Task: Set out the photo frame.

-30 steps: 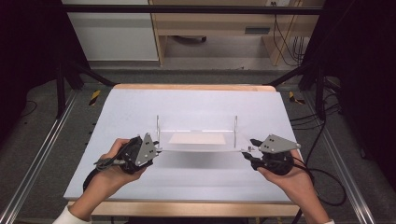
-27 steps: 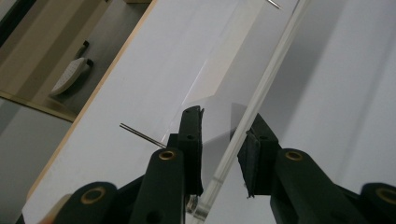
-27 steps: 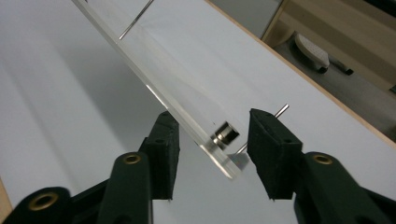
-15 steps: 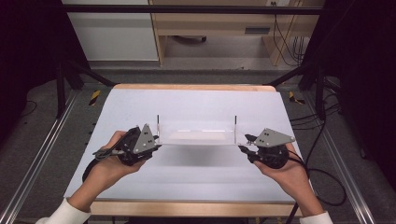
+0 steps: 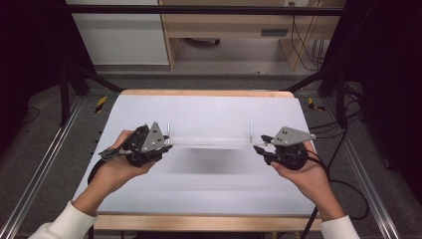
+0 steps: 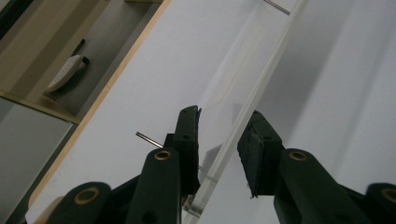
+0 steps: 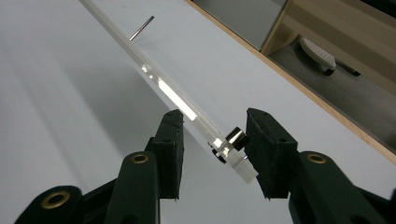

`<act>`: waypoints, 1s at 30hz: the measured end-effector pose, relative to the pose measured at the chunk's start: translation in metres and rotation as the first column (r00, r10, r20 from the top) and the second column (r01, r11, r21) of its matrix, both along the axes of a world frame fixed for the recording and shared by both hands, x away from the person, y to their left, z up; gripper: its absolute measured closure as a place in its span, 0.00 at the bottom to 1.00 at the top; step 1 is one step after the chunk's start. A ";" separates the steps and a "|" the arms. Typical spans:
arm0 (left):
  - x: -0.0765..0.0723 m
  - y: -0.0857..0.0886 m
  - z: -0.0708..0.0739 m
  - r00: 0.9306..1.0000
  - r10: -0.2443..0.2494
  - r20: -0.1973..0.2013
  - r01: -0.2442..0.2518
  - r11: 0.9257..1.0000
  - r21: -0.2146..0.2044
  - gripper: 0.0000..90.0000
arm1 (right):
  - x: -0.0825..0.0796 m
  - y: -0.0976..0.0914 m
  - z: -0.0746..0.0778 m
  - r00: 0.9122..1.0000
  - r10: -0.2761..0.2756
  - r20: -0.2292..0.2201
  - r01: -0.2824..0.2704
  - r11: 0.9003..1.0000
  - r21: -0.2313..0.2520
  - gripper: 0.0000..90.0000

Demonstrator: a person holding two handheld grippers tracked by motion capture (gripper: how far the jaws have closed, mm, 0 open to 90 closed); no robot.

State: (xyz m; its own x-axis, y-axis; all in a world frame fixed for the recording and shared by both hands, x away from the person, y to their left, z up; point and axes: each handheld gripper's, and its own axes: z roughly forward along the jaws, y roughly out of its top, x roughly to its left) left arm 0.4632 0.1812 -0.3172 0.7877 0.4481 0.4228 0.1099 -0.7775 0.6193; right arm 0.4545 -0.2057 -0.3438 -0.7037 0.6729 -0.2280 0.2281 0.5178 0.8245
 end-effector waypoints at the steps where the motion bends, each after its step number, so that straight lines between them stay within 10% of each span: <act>1: 0.002 0.000 0.001 1.000 -0.001 -0.001 0.001 1.000 0.001 0.76 | 0.002 0.000 0.001 1.000 0.000 0.002 0.000 1.000 0.002 0.65; 30: 0.065 0.003 0.034 0.997 -0.047 -0.066 0.047 0.999 -0.009 0.72 | 0.044 -0.006 0.011 0.993 -0.035 0.112 0.021 0.993 0.116 0.63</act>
